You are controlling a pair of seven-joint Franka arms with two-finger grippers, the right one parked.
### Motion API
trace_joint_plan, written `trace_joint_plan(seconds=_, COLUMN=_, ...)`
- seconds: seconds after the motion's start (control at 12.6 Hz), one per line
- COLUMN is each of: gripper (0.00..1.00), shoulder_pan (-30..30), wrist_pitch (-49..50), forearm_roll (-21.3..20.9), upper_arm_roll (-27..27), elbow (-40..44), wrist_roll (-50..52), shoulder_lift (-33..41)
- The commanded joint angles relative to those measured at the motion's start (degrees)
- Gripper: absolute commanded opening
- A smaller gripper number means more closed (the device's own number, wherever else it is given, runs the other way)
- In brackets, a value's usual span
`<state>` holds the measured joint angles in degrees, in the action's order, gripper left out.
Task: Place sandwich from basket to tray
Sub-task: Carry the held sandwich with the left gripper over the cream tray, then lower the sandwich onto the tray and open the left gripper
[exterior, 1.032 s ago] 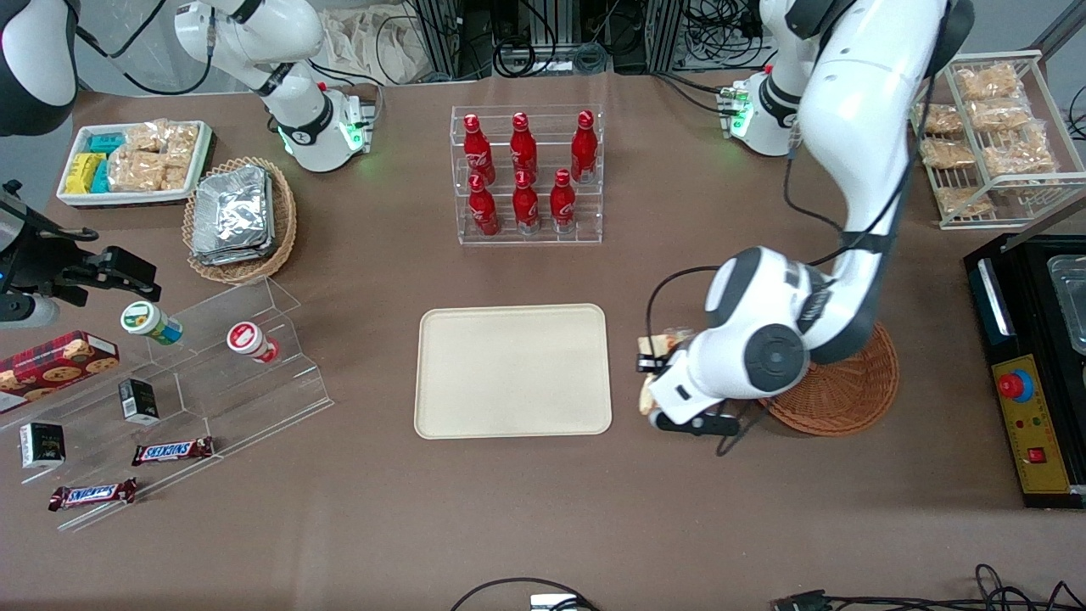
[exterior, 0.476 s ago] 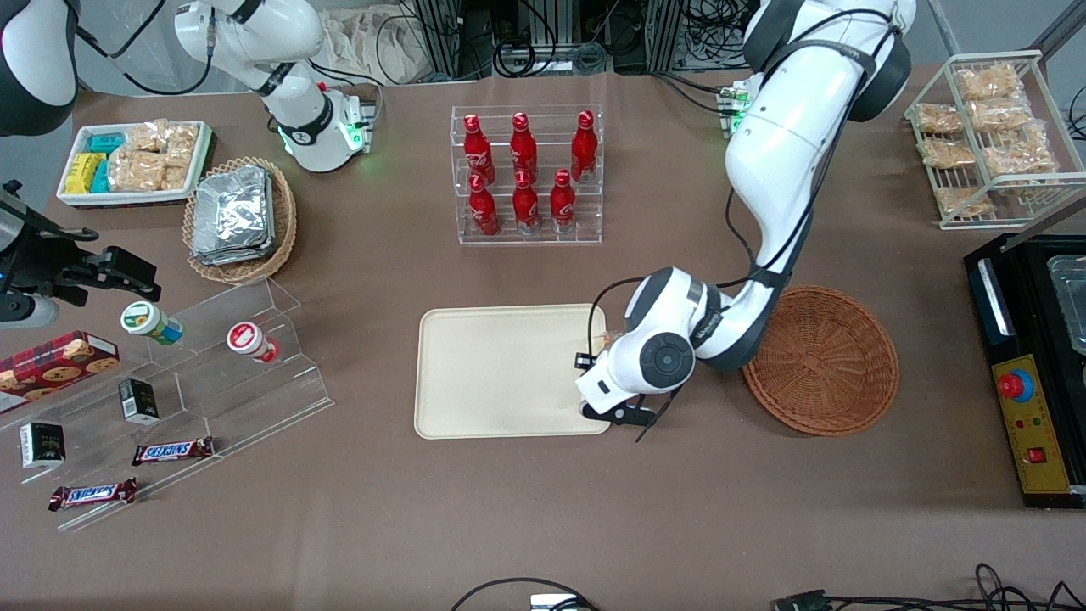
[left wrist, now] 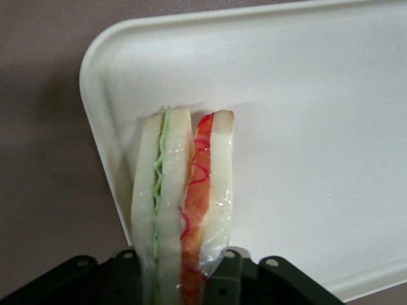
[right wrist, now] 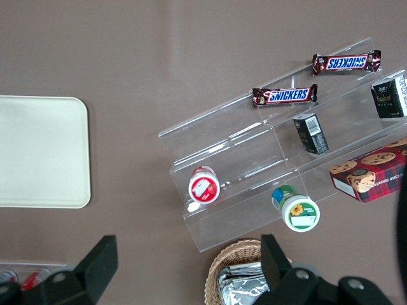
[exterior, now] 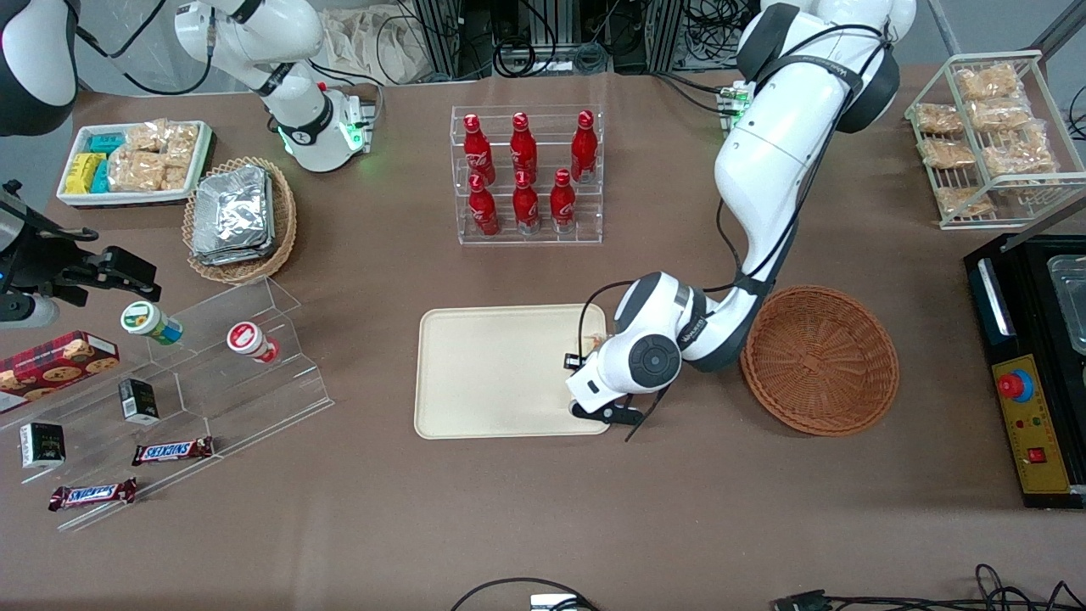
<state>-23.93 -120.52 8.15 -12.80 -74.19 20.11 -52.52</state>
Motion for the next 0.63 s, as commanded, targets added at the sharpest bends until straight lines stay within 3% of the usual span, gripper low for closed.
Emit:
trace_joint_plan(seconds=0.0, gripper=1.0, shoulder_pan=-0.4, wrist_pitch=-0.2, forearm_roll=0.5, upper_arm_roll=0.3, elbow=2.0, wrist_roll=0.6, shoulder_lift=-0.3)
trace_joint_plan(seconds=0.56, gripper=1.0, shoulder_pan=6.5, wrist_pitch=4.5, forearm_roll=0.6, upper_arm_roll=0.4, elbow=1.4, wrist_roll=0.5, shoulder_lift=11.5)
